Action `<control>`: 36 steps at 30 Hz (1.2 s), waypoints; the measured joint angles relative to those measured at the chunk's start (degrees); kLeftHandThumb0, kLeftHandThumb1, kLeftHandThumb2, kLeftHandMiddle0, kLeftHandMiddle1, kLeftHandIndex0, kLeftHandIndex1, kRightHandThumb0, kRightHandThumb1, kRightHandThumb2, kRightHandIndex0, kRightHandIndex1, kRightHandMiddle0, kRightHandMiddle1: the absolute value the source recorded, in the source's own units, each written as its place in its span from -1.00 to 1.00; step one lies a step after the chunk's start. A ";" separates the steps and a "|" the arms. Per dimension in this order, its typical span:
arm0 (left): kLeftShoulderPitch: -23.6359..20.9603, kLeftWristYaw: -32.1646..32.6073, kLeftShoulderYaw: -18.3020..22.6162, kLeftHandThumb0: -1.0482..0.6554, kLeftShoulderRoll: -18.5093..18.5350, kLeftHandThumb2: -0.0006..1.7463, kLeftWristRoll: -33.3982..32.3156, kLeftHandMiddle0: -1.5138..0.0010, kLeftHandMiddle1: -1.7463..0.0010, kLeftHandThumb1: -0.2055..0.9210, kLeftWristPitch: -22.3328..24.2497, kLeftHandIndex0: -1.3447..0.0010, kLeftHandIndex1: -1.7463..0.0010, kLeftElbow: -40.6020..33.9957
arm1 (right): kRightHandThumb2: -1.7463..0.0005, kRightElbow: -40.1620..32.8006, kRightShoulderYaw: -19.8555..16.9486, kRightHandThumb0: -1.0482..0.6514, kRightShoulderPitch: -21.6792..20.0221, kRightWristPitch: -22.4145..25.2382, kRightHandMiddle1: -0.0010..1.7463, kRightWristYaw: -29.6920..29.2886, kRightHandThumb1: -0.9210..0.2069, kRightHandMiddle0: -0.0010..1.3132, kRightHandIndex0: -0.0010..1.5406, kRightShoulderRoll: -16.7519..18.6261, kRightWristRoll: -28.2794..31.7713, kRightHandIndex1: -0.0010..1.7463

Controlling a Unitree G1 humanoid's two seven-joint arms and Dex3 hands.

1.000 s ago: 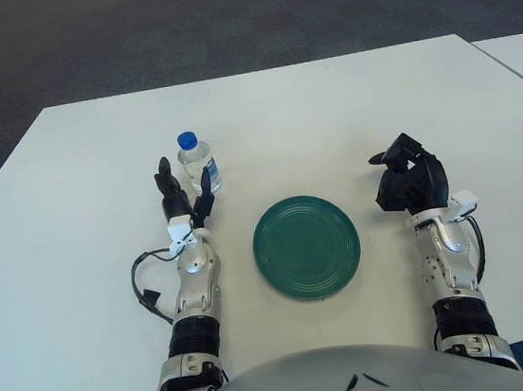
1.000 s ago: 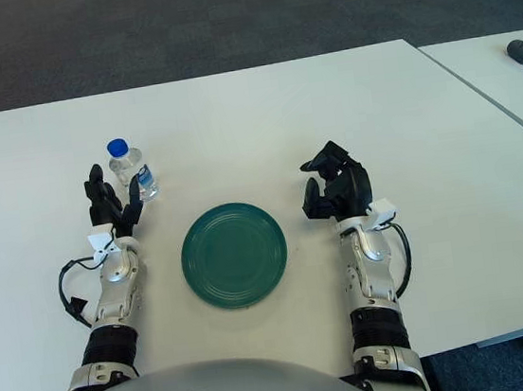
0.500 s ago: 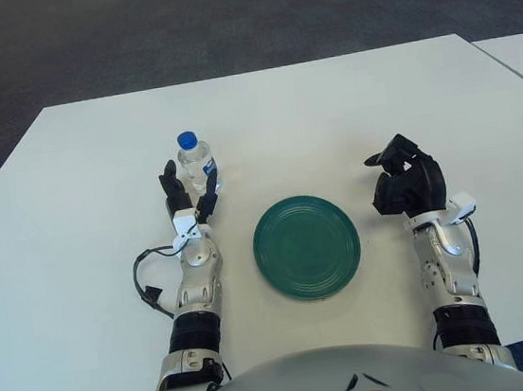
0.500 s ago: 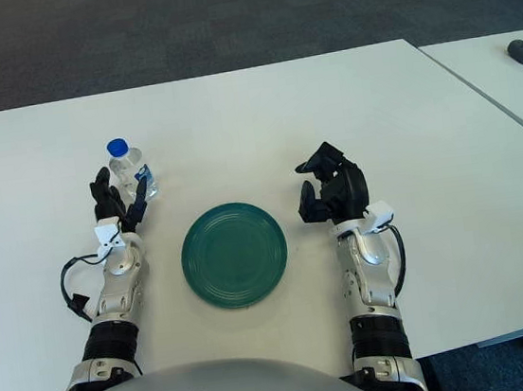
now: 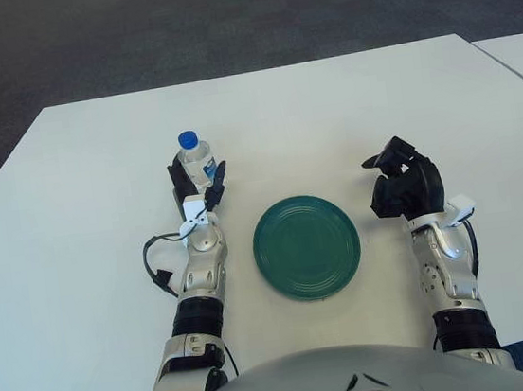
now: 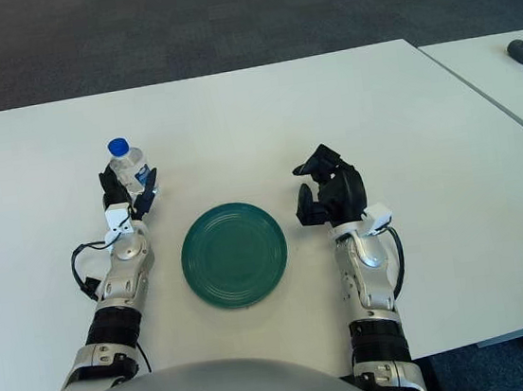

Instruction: Put the bottle into the plate.

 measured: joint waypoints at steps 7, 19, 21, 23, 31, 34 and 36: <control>-2.89 1.92 -0.81 -0.98 0.12 -0.88 3.27 0.73 1.00 1.00 3.40 1.00 0.40 2.56 | -0.80 -1.65 0.99 0.22 0.92 0.00 0.59 0.91 0.65 0.31 0.03 0.42 0.13 1.00; -8.05 3.58 -0.85 -1.00 0.21 -0.83 4.87 0.72 0.99 1.00 4.80 1.00 0.40 8.54 | -0.81 -2.93 2.34 0.22 2.48 0.00 0.57 3.93 0.67 0.34 0.04 0.81 1.06 1.00; -8.50 3.60 -0.74 -1.00 0.29 -0.83 4.87 0.72 1.00 1.00 4.79 1.00 0.40 9.18 | -0.81 -2.93 2.53 0.22 2.71 0.00 0.57 4.20 0.68 0.34 0.04 0.85 1.07 1.00; -8.86 3.60 -0.63 -1.00 0.33 -0.83 4.85 0.73 1.00 1.00 4.73 1.00 0.39 9.72 | -0.81 -2.93 2.65 0.22 2.80 -0.01 0.57 4.32 0.68 0.34 0.05 0.85 1.07 1.00; -10.57 3.61 0.00 -0.99 0.40 -0.83 4.53 0.71 0.99 1.00 4.62 1.00 0.37 11.66 | -0.82 -3.19 2.94 0.22 3.20 -0.23 0.57 5.24 0.70 0.35 0.05 0.85 1.06 1.00; -11.31 3.66 0.29 -0.99 0.43 -0.83 4.46 0.69 0.98 1.00 4.21 1.00 0.35 12.81 | -0.83 -3.52 3.02 0.22 3.57 -0.24 0.57 5.25 0.70 0.36 0.06 0.86 1.05 1.00; -11.78 3.79 0.46 -0.99 0.47 -0.83 4.41 0.68 0.98 1.00 3.88 1.00 0.34 13.62 | -0.83 -3.66 3.10 0.22 3.84 -0.24 0.57 5.25 0.70 0.36 0.05 0.88 1.05 1.00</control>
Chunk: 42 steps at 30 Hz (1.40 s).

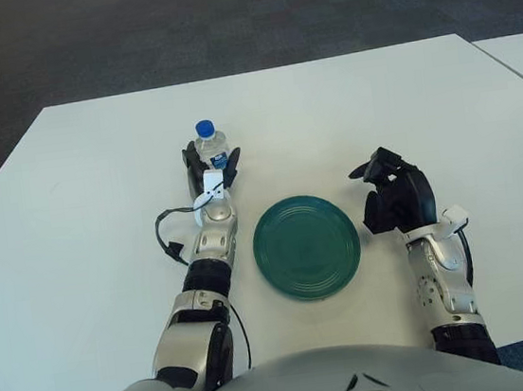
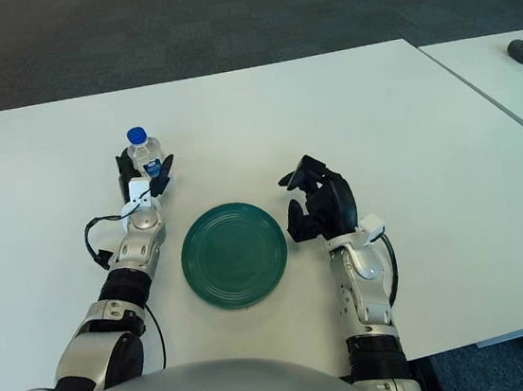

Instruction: Put the bottle into the plate.

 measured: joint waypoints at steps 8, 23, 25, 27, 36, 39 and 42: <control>-3.01 1.12 0.94 -0.97 0.49 -0.84 -0.19 0.65 0.97 1.00 -1.34 1.00 0.32 4.73 | -0.85 -0.83 0.40 0.22 1.15 0.01 0.58 -0.40 0.73 0.40 0.04 0.10 -0.38 1.00; -7.01 4.26 1.94 -0.84 1.29 -0.95 -0.92 0.57 -0.69 0.94 -4.92 0.93 -0.82 12.13 | -0.86 -3.21 1.25 0.22 2.82 0.32 0.58 -1.02 0.75 0.40 0.06 0.04 -0.81 1.00; -7.49 5.10 2.29 -0.71 1.56 -0.96 -1.01 0.34 -0.84 0.92 -5.94 0.68 -0.91 13.20 | -0.86 -3.58 1.44 0.22 3.19 0.35 0.58 -1.19 0.75 0.39 0.07 0.06 -0.82 1.00; -7.99 5.68 2.40 -0.54 1.89 -0.96 -1.02 0.12 -0.92 0.92 -6.99 0.44 -0.95 14.40 | -0.86 -3.87 1.56 0.22 3.36 0.35 0.58 -1.21 0.75 0.38 0.08 0.06 -0.81 1.00; -10.26 6.94 2.56 0.02 2.30 0.21 -1.19 -0.36 -1.00 0.05 -9.42 -0.27 -1.00 18.50 | -0.87 -4.96 2.12 0.22 3.57 0.34 0.58 -1.21 0.76 0.36 0.11 0.10 -0.71 1.00; -11.01 7.53 2.84 0.09 2.03 0.37 -1.40 -0.45 -1.00 -0.07 -9.29 -0.37 -1.00 19.14 | -0.87 -5.25 2.25 0.22 3.75 0.34 0.58 -1.19 0.76 0.36 0.11 0.09 -0.59 1.00; -11.46 7.95 2.90 0.14 1.66 0.47 -1.47 -0.53 -1.00 -0.14 -9.17 -0.45 -1.00 19.30 | -0.88 -5.48 2.35 0.22 3.82 0.34 0.58 -1.13 0.77 0.36 0.12 0.11 -0.45 1.00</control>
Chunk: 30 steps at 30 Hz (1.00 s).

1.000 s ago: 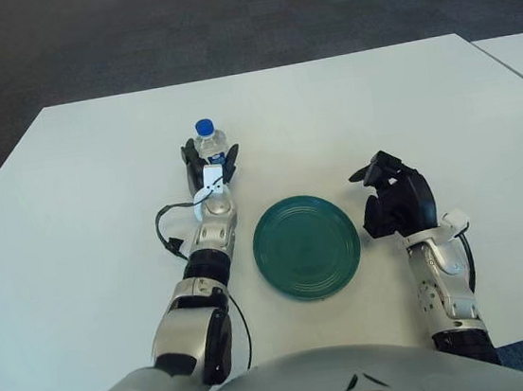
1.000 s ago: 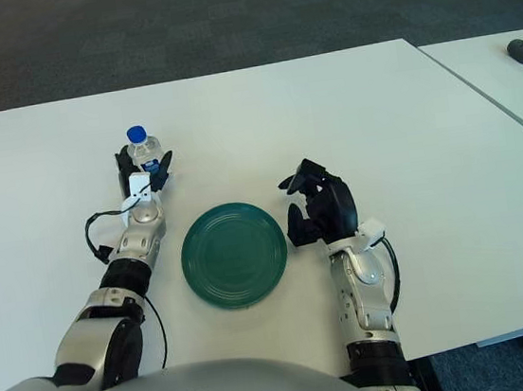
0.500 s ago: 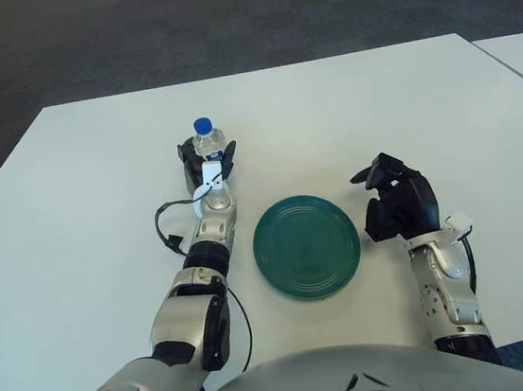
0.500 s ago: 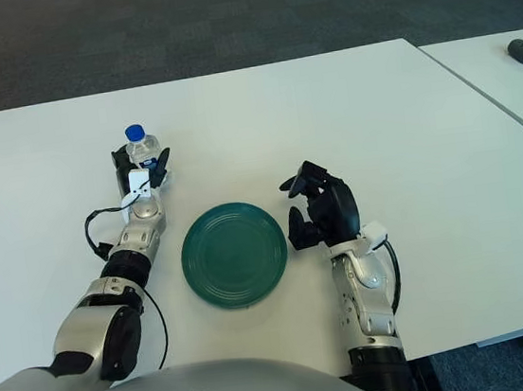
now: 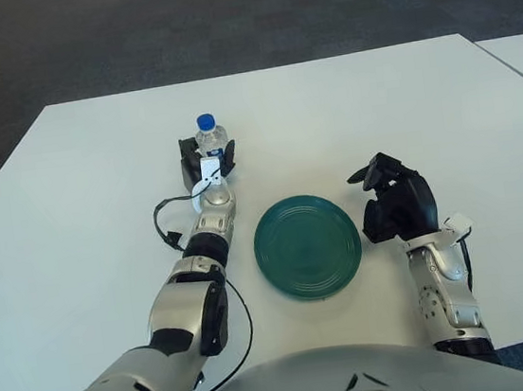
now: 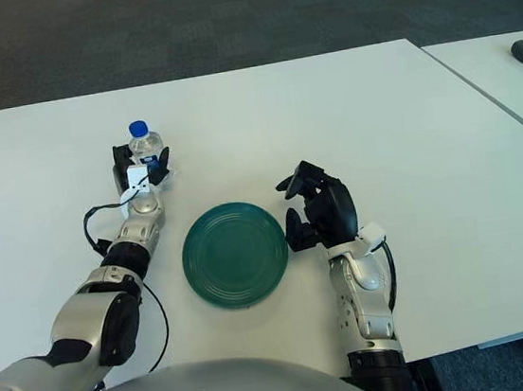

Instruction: Put the bottle into the plate.

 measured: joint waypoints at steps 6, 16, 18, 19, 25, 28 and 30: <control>-0.07 0.02 -0.15 0.18 -0.52 0.53 0.03 -0.61 -1.00 -0.18 -0.19 -0.51 -1.00 -0.09 | -0.88 -0.10 -0.08 0.22 0.01 0.00 0.59 0.00 0.77 0.37 0.11 0.04 0.22 1.00; 0.58 -0.17 -0.77 0.27 -0.56 0.61 0.28 -0.68 -1.00 -0.21 -2.43 -0.62 -1.00 -0.39 | -0.89 -0.10 -0.17 0.22 0.05 -0.12 0.56 0.01 0.80 0.42 0.11 0.40 0.26 1.00; 1.02 -0.41 -0.75 0.29 -0.56 0.62 0.17 -0.68 -1.00 -0.22 -3.90 -0.63 -1.00 -0.39 | -0.89 -0.10 -0.18 0.22 0.05 -0.24 0.56 0.03 0.80 0.42 0.11 0.43 0.27 1.00; 1.24 -0.48 -0.75 0.29 -0.56 0.63 0.14 -0.69 -1.00 -0.23 -4.53 -0.64 -1.00 -0.39 | -0.89 -0.10 -0.18 0.22 0.05 -0.29 0.56 0.04 0.80 0.42 0.11 0.44 0.29 1.00; 2.94 -0.45 -0.96 0.31 -1.18 0.64 0.22 -0.69 -1.00 -0.24 -6.02 -0.63 -1.00 -2.72 | -0.89 -0.10 -0.22 0.22 0.04 -0.61 0.57 0.13 0.79 0.40 0.12 0.55 0.49 1.00; 5.01 -0.44 -1.72 0.31 -2.20 0.62 0.48 -0.69 -1.00 -0.22 -5.19 -0.61 -1.00 -6.47 | -0.89 -0.10 -0.25 0.22 0.03 -0.64 0.56 0.13 0.79 0.40 0.12 0.59 0.50 1.00; 6.80 -0.51 -2.52 0.30 -2.93 0.61 0.66 -0.68 -1.00 -0.22 -4.63 -0.59 -1.00 -9.53 | -0.89 -0.10 -0.25 0.22 0.03 -0.67 0.57 0.13 0.79 0.40 0.11 0.61 0.50 1.00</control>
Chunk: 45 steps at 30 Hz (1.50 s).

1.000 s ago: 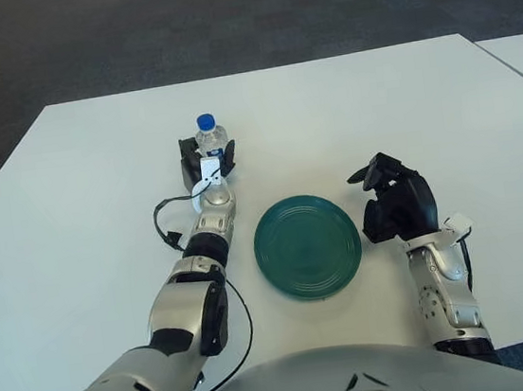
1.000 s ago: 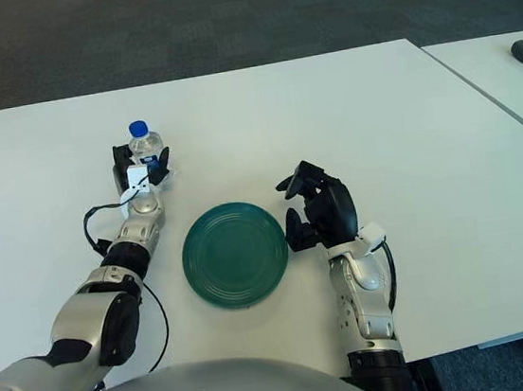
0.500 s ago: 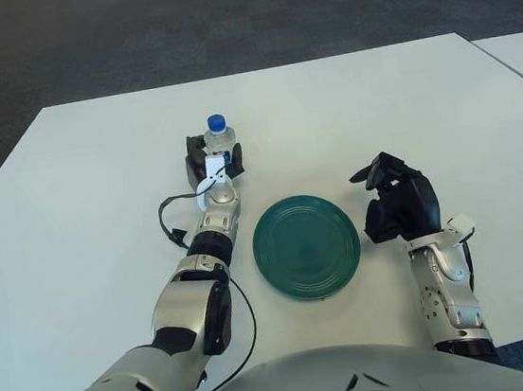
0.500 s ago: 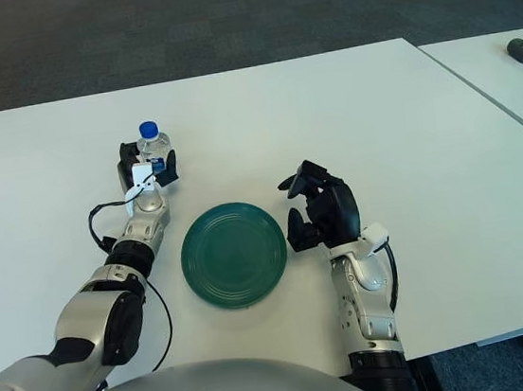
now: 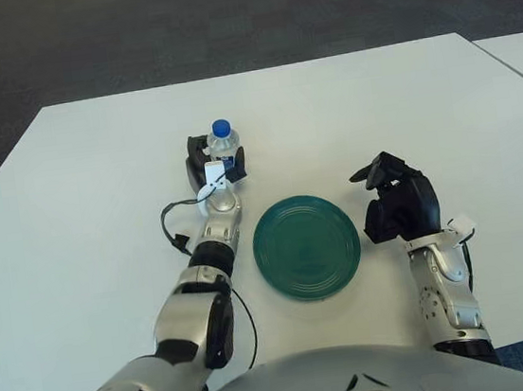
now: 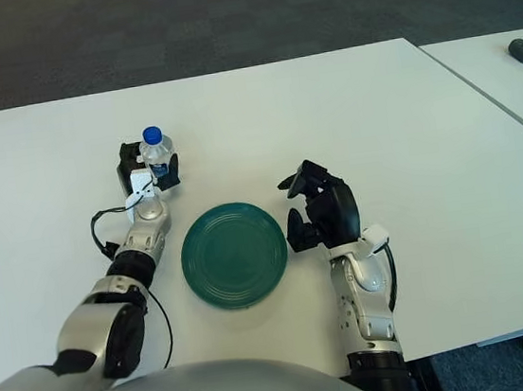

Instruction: Put the bottle into the plate.

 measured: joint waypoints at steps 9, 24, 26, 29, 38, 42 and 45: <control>9.61 -4.39 -5.53 0.31 -0.71 0.61 2.03 -0.64 -1.00 -0.22 3.88 -0.57 -1.00 -16.95 | -0.89 0.52 -0.14 0.22 -0.27 -0.02 0.59 -0.06 0.78 0.39 0.10 0.01 -0.12 1.00; 19.96 -10.37 -10.50 0.29 1.28 0.59 4.13 -0.66 -1.00 -0.21 5.44 -0.56 -1.00 -33.84 | -0.91 4.30 -0.76 0.22 -1.25 -0.10 0.62 -0.61 0.81 0.40 0.11 0.04 -0.71 1.00; 20.55 -10.87 -10.95 0.30 1.32 0.59 4.30 -0.66 -1.00 -0.21 5.96 -0.56 -1.00 -34.75 | -0.91 4.71 -0.80 0.22 -1.34 -0.17 0.61 -0.61 0.81 0.40 0.10 0.03 -0.74 1.00; 21.63 -11.43 -11.55 0.29 1.28 0.59 4.56 -0.67 -1.00 -0.20 6.56 -0.55 -1.00 -36.40 | -0.91 5.24 -0.85 0.22 -1.47 -0.73 0.61 -0.60 0.81 0.41 0.09 0.03 -0.78 1.00; 24.74 -13.69 -13.89 0.26 1.25 0.57 6.83 -0.68 -1.00 -0.17 8.13 -0.54 -1.00 -41.73 | -0.92 6.85 -1.16 0.22 -2.50 -2.32 0.64 -0.20 0.81 0.40 0.09 -0.07 -0.77 1.00; 26.48 -14.43 -15.32 0.24 1.29 0.56 8.75 -0.69 -1.00 -0.17 8.21 -0.54 -1.00 -44.66 | -0.92 7.82 -1.32 0.22 -3.02 -3.07 0.65 -0.08 0.81 0.40 0.08 -0.07 -0.76 1.00; 28.14 -14.66 -16.84 0.21 1.31 0.55 11.14 -0.69 -1.00 -0.16 9.05 -0.53 -1.00 -47.48 | -0.91 8.52 -1.30 0.22 -3.21 -3.49 0.64 0.29 0.80 0.40 0.08 -0.07 -0.78 1.00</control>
